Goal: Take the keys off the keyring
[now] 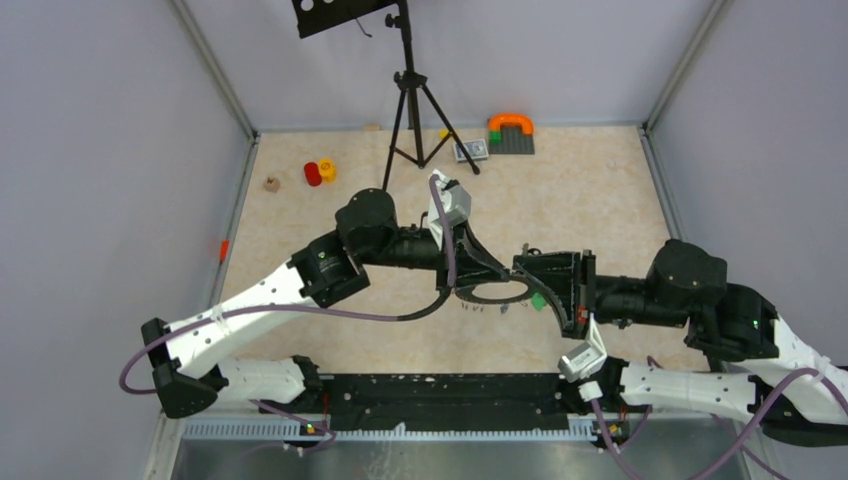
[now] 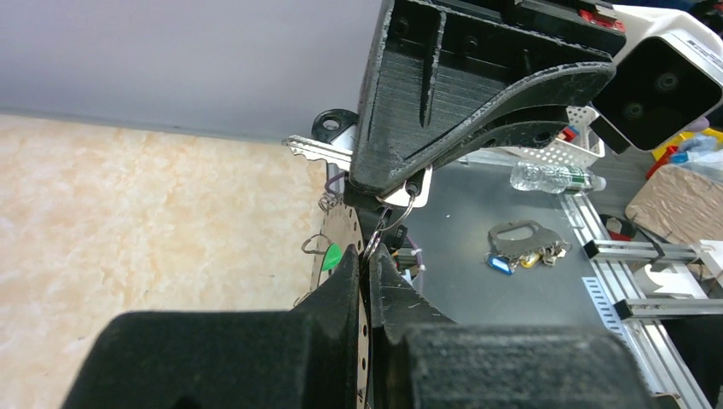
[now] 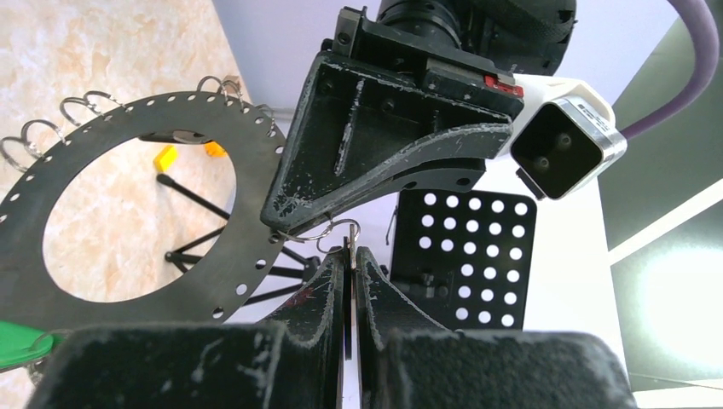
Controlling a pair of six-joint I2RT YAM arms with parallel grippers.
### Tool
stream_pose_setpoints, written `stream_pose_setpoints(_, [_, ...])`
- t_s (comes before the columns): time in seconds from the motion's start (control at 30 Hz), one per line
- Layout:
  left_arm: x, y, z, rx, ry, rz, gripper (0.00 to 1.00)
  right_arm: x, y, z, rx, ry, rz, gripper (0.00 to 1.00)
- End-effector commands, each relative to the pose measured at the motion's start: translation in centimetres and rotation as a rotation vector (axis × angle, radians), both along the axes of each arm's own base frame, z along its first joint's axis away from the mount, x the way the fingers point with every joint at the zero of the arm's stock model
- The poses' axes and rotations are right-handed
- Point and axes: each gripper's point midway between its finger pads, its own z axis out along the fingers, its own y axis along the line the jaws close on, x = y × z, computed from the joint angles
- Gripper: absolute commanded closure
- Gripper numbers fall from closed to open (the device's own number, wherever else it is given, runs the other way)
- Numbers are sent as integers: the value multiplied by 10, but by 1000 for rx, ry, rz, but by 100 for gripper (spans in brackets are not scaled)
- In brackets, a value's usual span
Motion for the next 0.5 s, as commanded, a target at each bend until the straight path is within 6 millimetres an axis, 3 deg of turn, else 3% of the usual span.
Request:
stream_pose_setpoints(0.0, [18, 4, 13, -6, -24, 98, 100, -6, -7, 18, 44, -35, 18, 100])
stream_pose_setpoints(0.47, [37, 11, 28, -30, -33, 215, 100, -5, -4, 2, -13, -15, 20, 100])
